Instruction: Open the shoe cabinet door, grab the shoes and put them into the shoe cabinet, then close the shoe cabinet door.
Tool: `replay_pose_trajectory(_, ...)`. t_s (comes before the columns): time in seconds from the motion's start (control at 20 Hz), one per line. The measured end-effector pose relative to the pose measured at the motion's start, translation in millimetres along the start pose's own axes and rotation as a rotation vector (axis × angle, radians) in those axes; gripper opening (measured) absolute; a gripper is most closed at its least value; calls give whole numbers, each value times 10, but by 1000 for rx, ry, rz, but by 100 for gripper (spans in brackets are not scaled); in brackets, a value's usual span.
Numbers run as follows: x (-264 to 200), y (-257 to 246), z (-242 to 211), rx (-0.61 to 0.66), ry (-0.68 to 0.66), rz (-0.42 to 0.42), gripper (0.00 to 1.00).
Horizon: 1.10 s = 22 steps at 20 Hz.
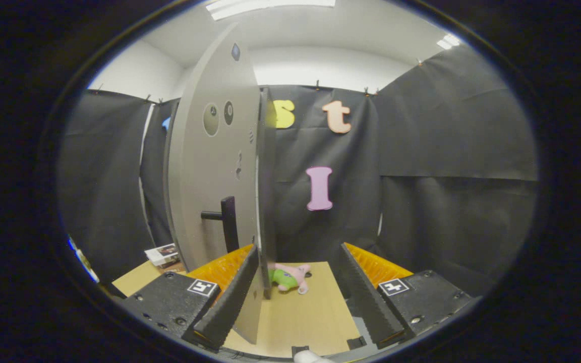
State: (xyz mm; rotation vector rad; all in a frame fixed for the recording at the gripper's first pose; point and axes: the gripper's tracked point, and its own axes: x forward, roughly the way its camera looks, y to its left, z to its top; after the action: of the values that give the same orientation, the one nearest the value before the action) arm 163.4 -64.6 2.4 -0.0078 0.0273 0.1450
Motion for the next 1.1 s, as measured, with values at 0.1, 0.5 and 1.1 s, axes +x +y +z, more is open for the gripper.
replay_pose_trajectory(0.1,132,-5,36,-28,-4,45,100)
replay_pose_trajectory(0.5,207,276,59,-22,26,191,96)
replay_pose_trajectory(1.1,338,1548,-32,33,35,141,96)
